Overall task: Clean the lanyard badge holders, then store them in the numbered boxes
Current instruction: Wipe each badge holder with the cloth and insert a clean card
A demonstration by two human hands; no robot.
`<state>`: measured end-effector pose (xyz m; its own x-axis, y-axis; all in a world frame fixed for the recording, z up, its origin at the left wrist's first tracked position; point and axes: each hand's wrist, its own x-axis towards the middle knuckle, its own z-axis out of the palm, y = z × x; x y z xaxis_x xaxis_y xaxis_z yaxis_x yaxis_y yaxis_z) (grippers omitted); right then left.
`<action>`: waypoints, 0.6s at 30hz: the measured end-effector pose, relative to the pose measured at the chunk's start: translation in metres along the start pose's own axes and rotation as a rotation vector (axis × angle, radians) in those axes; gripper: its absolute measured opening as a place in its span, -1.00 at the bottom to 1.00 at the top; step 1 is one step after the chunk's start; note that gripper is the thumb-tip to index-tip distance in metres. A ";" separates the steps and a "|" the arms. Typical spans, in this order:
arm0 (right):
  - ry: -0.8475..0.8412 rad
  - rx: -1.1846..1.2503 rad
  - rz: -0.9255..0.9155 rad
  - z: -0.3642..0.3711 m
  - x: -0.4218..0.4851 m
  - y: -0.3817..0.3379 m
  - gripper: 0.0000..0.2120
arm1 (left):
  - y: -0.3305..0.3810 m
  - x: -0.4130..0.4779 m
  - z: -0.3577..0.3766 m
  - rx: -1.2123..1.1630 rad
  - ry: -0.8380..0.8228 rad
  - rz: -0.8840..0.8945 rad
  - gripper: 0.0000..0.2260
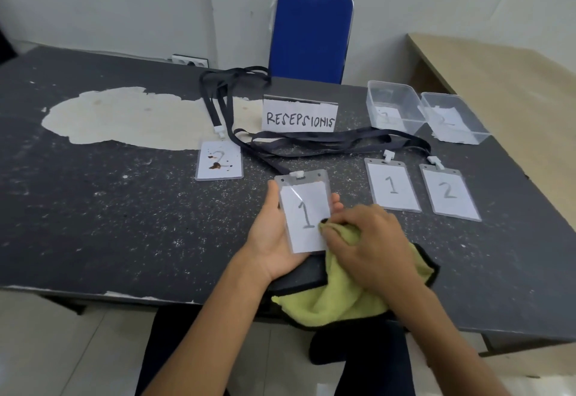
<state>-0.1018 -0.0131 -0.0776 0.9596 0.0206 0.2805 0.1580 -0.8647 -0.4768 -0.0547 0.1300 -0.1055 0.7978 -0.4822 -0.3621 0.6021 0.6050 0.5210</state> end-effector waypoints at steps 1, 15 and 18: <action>0.035 -0.033 -0.019 0.005 0.002 -0.006 -0.89 | 0.001 0.000 -0.001 -0.010 -0.002 0.002 -0.22; -0.084 0.032 -0.113 0.006 -0.011 -0.006 -0.86 | 0.003 0.001 -0.007 -0.006 -0.034 -0.030 -0.22; -0.229 0.041 -0.046 -0.010 -0.007 0.003 -0.86 | 0.002 0.000 -0.004 -0.021 -0.044 -0.034 -0.25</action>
<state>-0.1103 -0.0204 -0.0727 0.9782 0.1768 0.1087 0.2075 -0.8392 -0.5027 -0.0531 0.1334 -0.1076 0.7750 -0.5298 -0.3446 0.6297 0.6007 0.4926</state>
